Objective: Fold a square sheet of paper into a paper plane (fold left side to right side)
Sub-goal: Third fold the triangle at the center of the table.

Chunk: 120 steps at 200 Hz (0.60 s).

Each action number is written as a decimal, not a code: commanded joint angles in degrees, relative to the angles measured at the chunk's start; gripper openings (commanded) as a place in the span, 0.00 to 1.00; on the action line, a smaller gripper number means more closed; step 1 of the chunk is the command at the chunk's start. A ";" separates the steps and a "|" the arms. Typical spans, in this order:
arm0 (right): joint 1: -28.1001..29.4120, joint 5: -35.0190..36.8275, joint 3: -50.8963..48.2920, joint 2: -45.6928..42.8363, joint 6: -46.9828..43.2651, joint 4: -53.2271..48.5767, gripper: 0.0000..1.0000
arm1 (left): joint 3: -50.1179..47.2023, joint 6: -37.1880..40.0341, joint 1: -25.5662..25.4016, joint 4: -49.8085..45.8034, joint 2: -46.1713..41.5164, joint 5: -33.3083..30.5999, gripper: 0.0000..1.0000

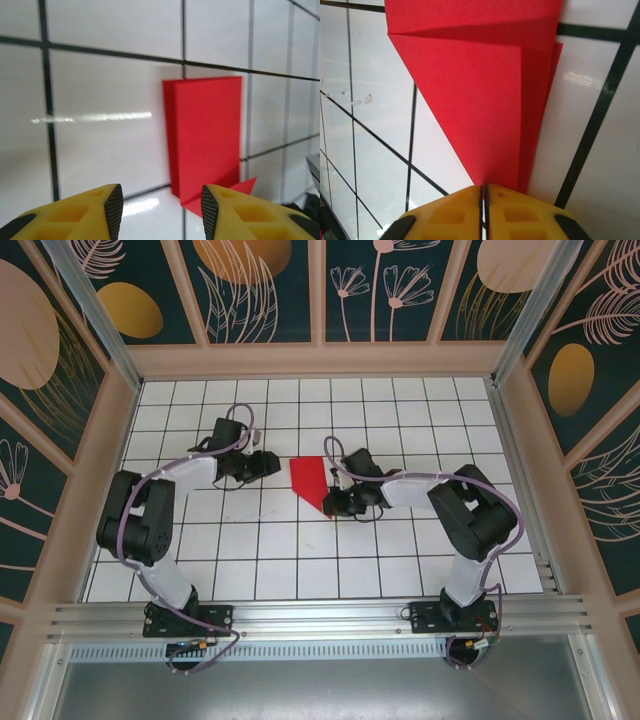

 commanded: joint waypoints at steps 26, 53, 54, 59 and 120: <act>-0.73 2.76 1.27 -5.70 -5.03 -1.06 0.28 | -8.84 -7.20 -1.03 10.29 -3.74 8.02 0.50; -0.71 7.66 4.69 -3.76 -8.02 -5.15 0.37 | -9.16 -8.59 -2.55 13.22 -1.38 9.54 0.51; -0.70 7.77 4.79 -3.66 -8.07 -5.21 0.37 | -9.19 -8.67 -2.56 13.42 -1.31 9.63 0.51; -0.71 8.25 5.32 -3.19 -8.43 -5.57 0.37 | -9.15 -9.14 -2.90 14.18 -0.84 10.05 0.51; -0.54 12.91 6.44 -3.49 -8.89 -4.82 0.41 | -5.21 -11.20 -5.84 16.34 5.32 9.59 0.53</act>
